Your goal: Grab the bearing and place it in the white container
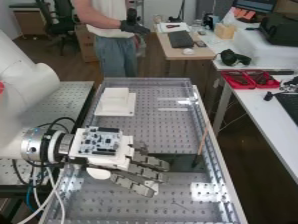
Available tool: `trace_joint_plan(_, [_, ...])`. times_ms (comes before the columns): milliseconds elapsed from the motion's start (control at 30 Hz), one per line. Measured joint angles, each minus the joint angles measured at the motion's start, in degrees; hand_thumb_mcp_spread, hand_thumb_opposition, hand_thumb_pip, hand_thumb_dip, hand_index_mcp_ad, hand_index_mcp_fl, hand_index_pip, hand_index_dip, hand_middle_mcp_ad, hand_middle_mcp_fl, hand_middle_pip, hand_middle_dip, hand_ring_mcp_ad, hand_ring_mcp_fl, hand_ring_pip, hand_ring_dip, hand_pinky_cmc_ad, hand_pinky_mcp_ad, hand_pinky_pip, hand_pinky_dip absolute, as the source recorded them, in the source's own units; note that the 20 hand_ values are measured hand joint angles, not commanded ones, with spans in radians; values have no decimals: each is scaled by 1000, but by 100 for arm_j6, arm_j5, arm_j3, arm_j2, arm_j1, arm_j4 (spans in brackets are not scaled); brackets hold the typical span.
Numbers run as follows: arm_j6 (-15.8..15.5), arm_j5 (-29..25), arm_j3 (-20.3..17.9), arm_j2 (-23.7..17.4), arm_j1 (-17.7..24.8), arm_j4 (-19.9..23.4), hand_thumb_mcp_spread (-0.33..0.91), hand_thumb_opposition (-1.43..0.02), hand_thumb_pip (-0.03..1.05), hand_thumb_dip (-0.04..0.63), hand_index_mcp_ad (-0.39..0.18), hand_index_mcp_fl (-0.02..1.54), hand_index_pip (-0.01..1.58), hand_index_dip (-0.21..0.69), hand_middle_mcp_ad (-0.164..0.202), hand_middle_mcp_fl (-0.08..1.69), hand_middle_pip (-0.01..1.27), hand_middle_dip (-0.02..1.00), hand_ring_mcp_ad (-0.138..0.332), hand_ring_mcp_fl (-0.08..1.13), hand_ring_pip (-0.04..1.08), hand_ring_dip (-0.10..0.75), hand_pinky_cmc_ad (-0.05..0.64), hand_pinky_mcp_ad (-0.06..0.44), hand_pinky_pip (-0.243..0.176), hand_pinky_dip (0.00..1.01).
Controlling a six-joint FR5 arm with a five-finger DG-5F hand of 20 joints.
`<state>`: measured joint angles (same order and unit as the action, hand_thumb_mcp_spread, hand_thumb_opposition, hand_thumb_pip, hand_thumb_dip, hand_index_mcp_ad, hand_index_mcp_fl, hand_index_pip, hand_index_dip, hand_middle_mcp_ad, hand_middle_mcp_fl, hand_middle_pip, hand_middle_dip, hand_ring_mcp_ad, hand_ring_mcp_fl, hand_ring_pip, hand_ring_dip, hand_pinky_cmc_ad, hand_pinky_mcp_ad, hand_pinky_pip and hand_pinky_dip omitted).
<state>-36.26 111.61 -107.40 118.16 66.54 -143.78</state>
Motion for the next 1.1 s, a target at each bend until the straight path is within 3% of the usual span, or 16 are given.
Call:
trace_joint_plan(567, [-133, 29, -16, 86, 39, -112, 485, -894, 634, 396, -145, 136, 1230, 237, 84, 72, 154, 204, 147, 16, 87, 58, 375, 265, -91, 176])
trace_joint_plan(1100, [47, -57, -80, 121, 141, -64, 469, -890, 621, 393, -145, 138, 1227, 237, 84, 72, 154, 206, 147, 16, 87, 58, 372, 267, -91, 178])
